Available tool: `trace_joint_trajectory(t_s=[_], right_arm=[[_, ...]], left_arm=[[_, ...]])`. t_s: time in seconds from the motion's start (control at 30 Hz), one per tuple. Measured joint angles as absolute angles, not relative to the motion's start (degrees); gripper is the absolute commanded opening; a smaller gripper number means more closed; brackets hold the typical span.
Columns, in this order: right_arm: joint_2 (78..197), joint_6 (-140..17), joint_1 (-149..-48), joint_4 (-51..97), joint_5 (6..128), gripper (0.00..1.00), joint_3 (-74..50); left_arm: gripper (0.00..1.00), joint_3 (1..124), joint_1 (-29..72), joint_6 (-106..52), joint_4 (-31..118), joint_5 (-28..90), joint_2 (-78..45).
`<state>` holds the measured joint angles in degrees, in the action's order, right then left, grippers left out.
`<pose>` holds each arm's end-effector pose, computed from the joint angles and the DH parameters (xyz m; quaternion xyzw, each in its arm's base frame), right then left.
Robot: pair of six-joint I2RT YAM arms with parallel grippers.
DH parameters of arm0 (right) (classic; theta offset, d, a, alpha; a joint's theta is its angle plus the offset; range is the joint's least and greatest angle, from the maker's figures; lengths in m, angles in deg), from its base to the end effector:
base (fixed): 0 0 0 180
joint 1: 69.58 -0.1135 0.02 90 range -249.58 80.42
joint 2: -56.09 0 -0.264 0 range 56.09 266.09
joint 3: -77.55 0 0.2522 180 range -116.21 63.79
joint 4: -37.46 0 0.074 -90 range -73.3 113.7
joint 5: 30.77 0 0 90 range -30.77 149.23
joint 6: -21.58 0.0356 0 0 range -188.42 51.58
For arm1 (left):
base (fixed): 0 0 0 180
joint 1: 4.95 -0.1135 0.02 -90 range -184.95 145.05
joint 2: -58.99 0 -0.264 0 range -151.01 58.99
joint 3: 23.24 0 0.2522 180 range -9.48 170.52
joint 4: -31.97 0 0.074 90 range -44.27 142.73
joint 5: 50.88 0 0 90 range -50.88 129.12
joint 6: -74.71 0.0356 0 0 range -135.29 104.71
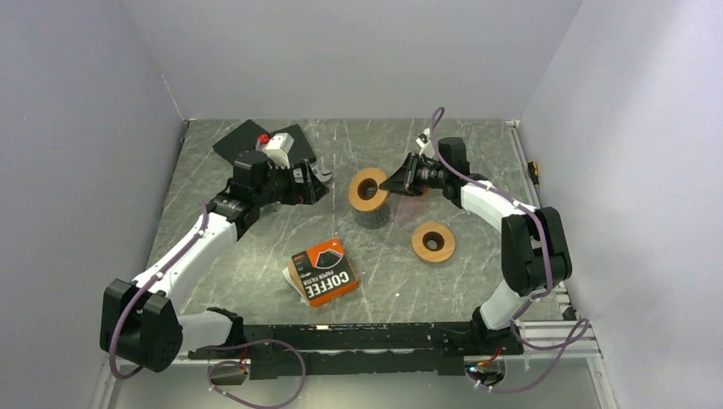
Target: Place the coffee filter in the dripper
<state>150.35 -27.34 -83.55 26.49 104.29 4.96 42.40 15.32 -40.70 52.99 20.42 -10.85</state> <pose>0.3408 0.1108 0.2302 0.0112 0.8309 0.5030 0.2378 0.2568 -0.1070 0.2970 0.0496 0.8363 -0.3316 0.4339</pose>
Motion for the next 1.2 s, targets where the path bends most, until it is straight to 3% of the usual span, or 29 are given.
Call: trace_joint_trajectory(t_s=[0.23,0.33,0.53,0.73,0.97,1.2], right_arm=[[152.14,-25.94,-83.44,26.93,104.44,0.00,4.78],[152.88,-25.24,-83.36,27.50,104.95,0.10,4.78],[153.34,-24.43,-82.72,28.11,105.89,0.19,5.07],[153.39,-25.35,-82.02,27.21,105.67,0.41,5.15],[153.39,-27.73,-81.98,24.26,103.72,0.53,5.15],[152.16,-30.42,-81.98,19.28,99.59,0.75,5.15]], left_arm=[[0.95,42.33,15.32,-39.33,52.49,19.04,-12.65],[0.95,42.33,15.32,-38.93,52.45,17.95,-14.04],[0.95,42.33,15.32,-38.98,51.77,15.94,-15.49],[0.95,42.33,15.32,-39.30,50.70,14.76,-16.01],[0.95,42.33,15.32,-40.05,50.02,14.50,-16.01],[0.96,42.33,15.32,-40.16,50.11,14.54,-16.01]])
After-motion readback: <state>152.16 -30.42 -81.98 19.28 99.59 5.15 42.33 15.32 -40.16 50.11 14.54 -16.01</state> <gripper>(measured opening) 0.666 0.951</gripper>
